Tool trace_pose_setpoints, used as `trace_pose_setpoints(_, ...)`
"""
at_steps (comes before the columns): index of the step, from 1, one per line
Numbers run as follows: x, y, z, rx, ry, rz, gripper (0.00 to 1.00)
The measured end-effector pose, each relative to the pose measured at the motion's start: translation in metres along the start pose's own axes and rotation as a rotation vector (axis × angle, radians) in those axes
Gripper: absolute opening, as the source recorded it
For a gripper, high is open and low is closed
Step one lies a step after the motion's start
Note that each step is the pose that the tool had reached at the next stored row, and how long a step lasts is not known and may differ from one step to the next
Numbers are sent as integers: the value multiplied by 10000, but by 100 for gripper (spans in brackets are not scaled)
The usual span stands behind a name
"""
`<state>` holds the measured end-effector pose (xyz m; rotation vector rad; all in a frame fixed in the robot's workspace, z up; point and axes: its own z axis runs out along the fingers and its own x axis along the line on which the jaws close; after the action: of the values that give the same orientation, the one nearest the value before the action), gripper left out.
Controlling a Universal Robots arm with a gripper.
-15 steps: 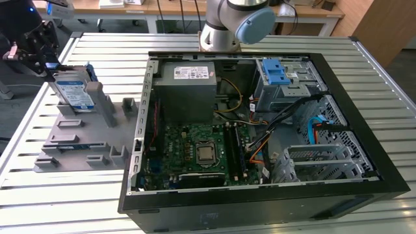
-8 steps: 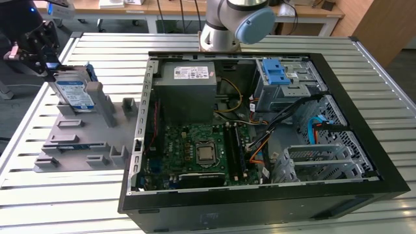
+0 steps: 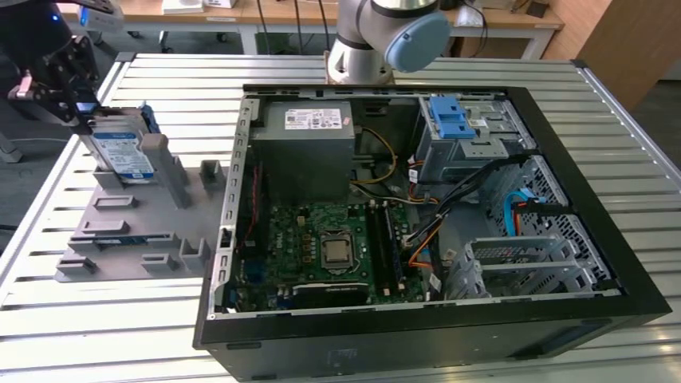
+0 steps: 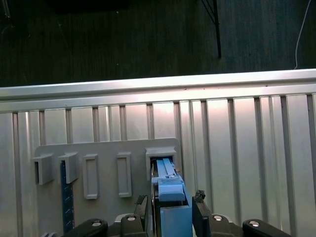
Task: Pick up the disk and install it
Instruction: 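Pick up the disk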
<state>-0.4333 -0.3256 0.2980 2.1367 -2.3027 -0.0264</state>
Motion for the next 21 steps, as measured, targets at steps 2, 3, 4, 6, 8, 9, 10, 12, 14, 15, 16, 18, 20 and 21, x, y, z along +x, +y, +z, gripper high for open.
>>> trace_pose_setpoints(2,0,0,9,-1,1,0,48)
trace_pose_setpoints(3,0,0,14,-1,0,0,48)
trace_pose_setpoints(4,0,0,20,0,0,-1,48)
trace_pose_setpoints(6,0,0,34,0,0,0,48)
trace_pose_setpoints(8,0,0,47,0,0,0,48)
trace_pose_setpoints(9,1,0,54,0,0,0,48)
trace_pose_setpoints(10,1,0,60,0,0,0,48)
trace_pose_setpoints(12,1,0,68,-2,1,0,48)
trace_pose_setpoints(14,1,0,71,-4,2,0,48)
trace_pose_setpoints(15,1,0,72,-4,3,0,48)
trace_pose_setpoints(16,1,0,73,-2,4,0,48)
trace_pose_setpoints(18,1,0,73,-1,4,0,48)
trace_pose_setpoints(20,1,0,73,-1,5,0,47)
trace_pose_setpoints(21,1,0,73,-1,5,0,47)
